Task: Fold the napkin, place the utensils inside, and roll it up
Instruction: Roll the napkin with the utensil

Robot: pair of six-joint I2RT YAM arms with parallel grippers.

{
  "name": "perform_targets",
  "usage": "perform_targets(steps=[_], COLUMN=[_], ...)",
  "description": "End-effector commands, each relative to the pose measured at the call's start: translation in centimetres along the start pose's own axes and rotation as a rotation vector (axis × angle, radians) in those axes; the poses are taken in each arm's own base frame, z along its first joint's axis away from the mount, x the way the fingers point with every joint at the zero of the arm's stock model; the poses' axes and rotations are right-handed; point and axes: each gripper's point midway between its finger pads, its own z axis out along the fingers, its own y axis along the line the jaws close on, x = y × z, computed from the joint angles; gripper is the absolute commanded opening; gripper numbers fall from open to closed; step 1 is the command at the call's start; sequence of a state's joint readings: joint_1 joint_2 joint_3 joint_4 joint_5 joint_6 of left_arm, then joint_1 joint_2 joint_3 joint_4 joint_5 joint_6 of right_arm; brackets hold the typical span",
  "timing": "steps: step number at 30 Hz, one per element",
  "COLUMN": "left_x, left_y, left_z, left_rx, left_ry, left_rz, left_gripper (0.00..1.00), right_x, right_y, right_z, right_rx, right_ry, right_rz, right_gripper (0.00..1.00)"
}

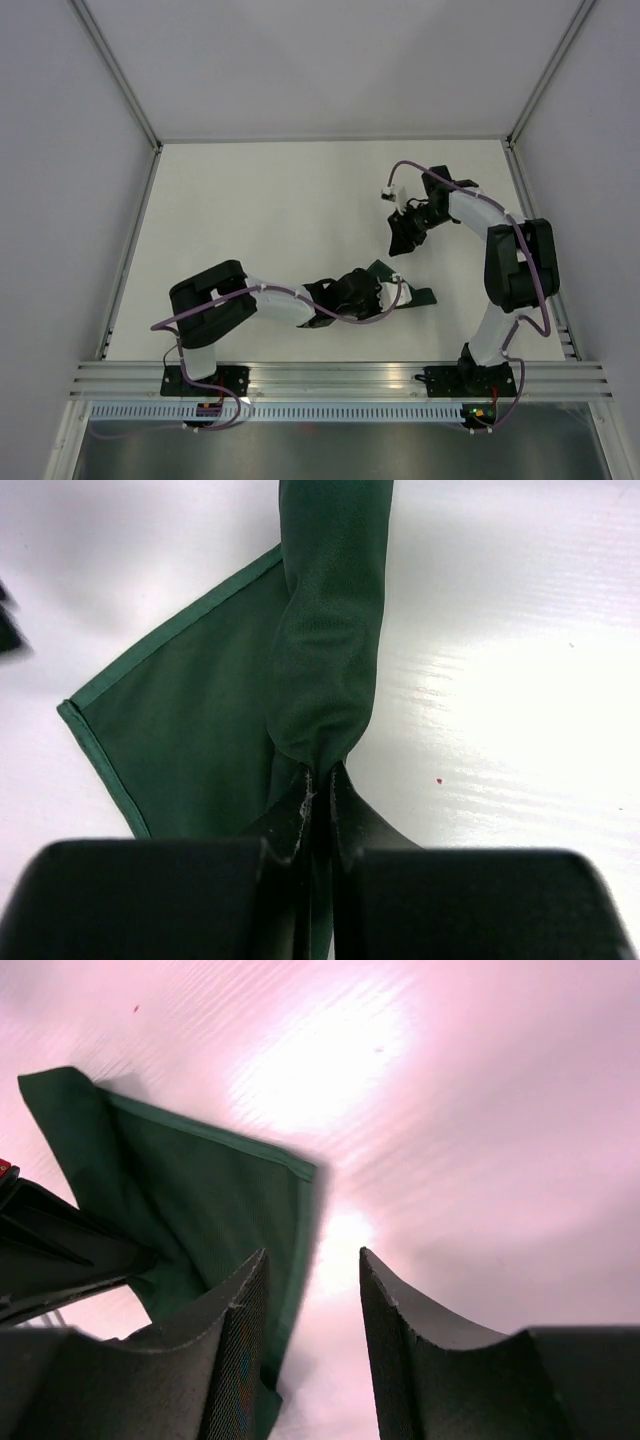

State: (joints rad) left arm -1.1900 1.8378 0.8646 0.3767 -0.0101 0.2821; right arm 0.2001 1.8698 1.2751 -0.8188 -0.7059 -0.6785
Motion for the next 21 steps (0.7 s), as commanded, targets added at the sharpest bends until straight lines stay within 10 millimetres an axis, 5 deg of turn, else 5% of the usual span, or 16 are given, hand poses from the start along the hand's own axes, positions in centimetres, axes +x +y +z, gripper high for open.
perform_targets(steps=[1,9,15,21], left_x=[7.3,7.9,9.1,9.4], left_y=[-4.2,-3.7,-3.4,-3.2], left_z=[-1.2,-1.5,-1.1,-0.7], left_rx=[0.221,0.377,0.508,0.567], left_ry=[0.256,0.306,0.363,0.411], left_rz=[-0.192,-0.428,-0.615,-0.680], left_gripper=[0.02,0.02,0.02,0.02], right_x=[-3.2,-3.0,-0.8,2.5], right_y=[-1.2,-0.1,2.6,4.1], right_z=[-3.9,-8.7,-9.0,-7.1], right_rx=[0.119,0.238,0.275,0.348], right_ry=[-0.177,-0.321,-0.330,-0.260], right_rz=[-0.010,-0.098,-0.254,-0.409], right_gripper=[0.47,0.49,0.51,0.53])
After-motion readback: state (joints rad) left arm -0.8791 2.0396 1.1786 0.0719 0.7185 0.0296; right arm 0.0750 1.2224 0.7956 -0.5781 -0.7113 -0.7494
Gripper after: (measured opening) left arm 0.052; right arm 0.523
